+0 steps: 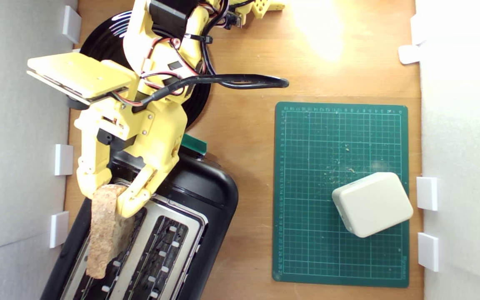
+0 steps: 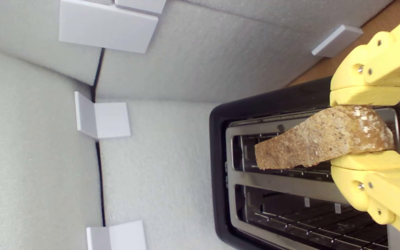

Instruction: Pick bread and place in toaster

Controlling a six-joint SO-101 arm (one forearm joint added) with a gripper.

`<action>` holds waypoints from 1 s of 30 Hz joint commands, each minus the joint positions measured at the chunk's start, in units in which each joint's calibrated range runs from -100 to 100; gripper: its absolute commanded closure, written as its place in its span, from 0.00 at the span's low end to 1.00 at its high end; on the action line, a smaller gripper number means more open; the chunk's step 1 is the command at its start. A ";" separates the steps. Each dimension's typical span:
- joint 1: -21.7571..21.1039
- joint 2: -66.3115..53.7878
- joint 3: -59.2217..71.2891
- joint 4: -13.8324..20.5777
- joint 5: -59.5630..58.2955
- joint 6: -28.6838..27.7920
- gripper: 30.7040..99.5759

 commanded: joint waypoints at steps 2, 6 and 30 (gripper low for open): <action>0.53 0.25 -4.28 0.71 -0.23 0.01 0.60; 0.21 1.41 -4.28 0.71 -0.23 0.01 0.60; -1.24 4.41 -4.28 0.71 -0.40 0.06 0.30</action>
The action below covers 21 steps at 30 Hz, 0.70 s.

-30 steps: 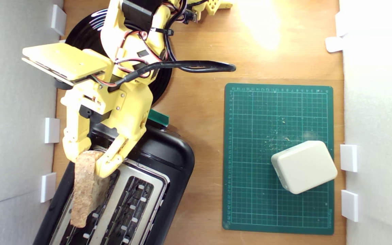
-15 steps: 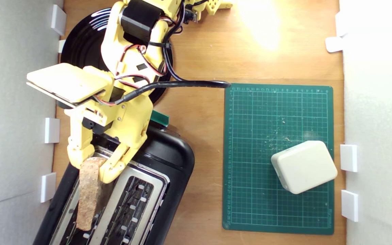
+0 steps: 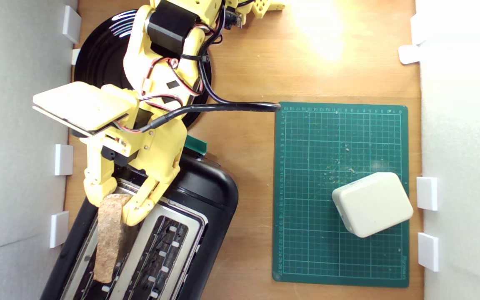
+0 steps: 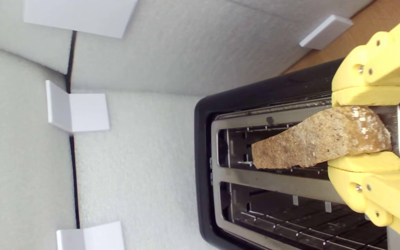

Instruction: Pick bread and place in toaster

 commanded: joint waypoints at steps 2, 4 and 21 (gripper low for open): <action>-0.68 -0.97 -2.90 0.71 -0.23 0.06 0.28; -0.76 -1.05 -2.90 0.71 -0.23 0.06 0.27; -2.29 -17.61 -1.72 -0.47 -0.15 -0.78 0.28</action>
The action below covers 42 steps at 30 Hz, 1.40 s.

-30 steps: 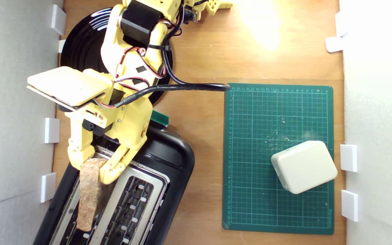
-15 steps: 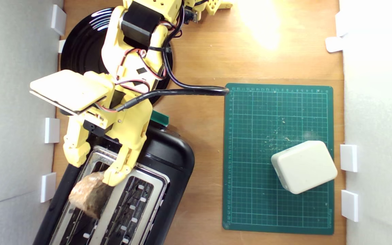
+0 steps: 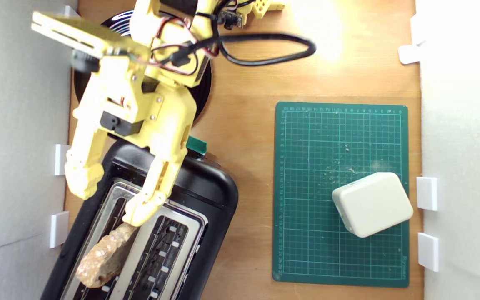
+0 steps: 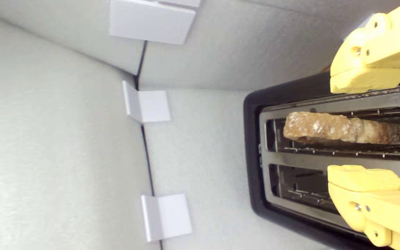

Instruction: Pick bread and place in toaster

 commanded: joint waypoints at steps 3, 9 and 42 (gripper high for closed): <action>-3.24 -11.02 -0.81 -0.55 -0.15 -4.18 0.28; -8.88 -15.93 4.27 0.17 -0.23 -13.60 0.28; -23.87 -85.56 92.70 -0.10 0.19 -23.12 0.69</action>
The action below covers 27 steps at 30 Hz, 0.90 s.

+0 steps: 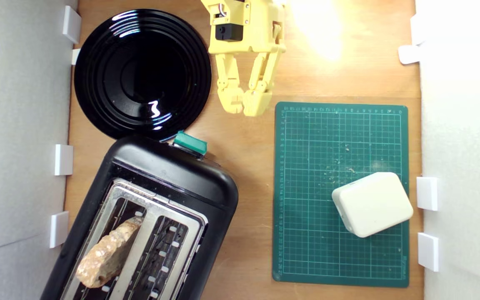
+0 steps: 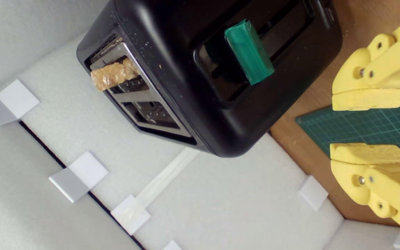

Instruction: Pick bread and place in toaster

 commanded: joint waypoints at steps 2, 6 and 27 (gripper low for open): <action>-0.93 -2.32 3.80 0.80 0.54 0.64 0.71; -3.27 -3.24 7.88 -0.02 5.31 3.62 0.72; -6.90 -7.15 22.59 -0.11 8.22 5.66 0.83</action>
